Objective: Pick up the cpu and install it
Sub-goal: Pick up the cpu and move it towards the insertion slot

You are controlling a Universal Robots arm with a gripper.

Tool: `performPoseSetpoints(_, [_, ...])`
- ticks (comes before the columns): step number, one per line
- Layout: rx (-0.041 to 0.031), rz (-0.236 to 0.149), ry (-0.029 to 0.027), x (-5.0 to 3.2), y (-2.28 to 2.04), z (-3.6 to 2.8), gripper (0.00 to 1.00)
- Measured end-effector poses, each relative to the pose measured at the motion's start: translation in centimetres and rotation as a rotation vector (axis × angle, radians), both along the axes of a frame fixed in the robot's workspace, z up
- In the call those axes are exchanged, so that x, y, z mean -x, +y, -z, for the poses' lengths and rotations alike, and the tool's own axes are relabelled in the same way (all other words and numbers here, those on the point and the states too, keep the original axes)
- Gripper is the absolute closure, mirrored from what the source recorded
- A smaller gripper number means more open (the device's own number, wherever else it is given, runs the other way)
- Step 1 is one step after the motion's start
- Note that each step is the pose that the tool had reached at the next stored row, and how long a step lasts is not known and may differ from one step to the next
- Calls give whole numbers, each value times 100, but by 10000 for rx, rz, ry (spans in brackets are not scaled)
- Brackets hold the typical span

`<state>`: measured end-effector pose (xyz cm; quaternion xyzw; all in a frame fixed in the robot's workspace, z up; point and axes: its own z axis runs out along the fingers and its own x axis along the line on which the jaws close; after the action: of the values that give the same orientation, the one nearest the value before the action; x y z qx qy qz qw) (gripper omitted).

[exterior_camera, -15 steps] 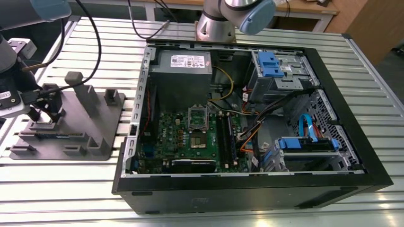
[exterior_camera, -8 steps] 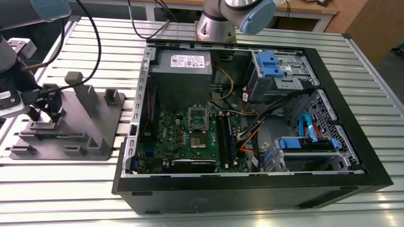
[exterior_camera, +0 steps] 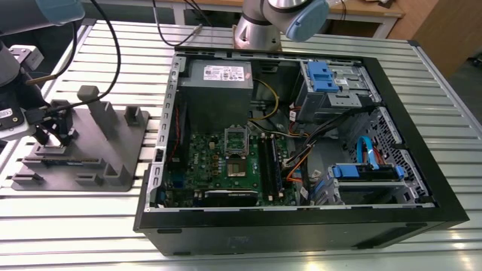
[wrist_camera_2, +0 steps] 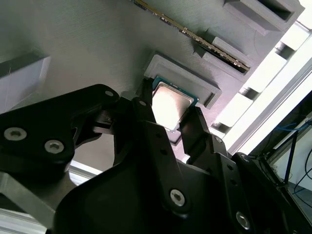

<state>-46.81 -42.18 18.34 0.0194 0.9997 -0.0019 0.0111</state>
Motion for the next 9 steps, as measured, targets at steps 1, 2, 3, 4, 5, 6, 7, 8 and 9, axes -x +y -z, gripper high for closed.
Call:
performPoseSetpoints(1, [0, 0, 0, 0, 0, -1, 53])
performPoseSetpoints(2, [0, 0, 0, 0, 0, -1, 53])
performPoseSetpoints(3, [0, 0, 0, 0, 0, -1, 53])
performPoseSetpoints(4, [0, 0, 1, 0, 0, -2, 53])
performPoseSetpoints(5, [0, 0, 0, 0, 0, -3, 53])
performPoseSetpoints(6, [0, 0, 1, 0, 0, -4, 53])
performPoseSetpoints(7, [0, 0, 1, 0, 0, -5, 53])
performPoseSetpoints(8, [3, 0, 6, 1, 0, -14, 53])
performPoseSetpoints(9, [3, 0, 5, 1, -1, -24, 53])
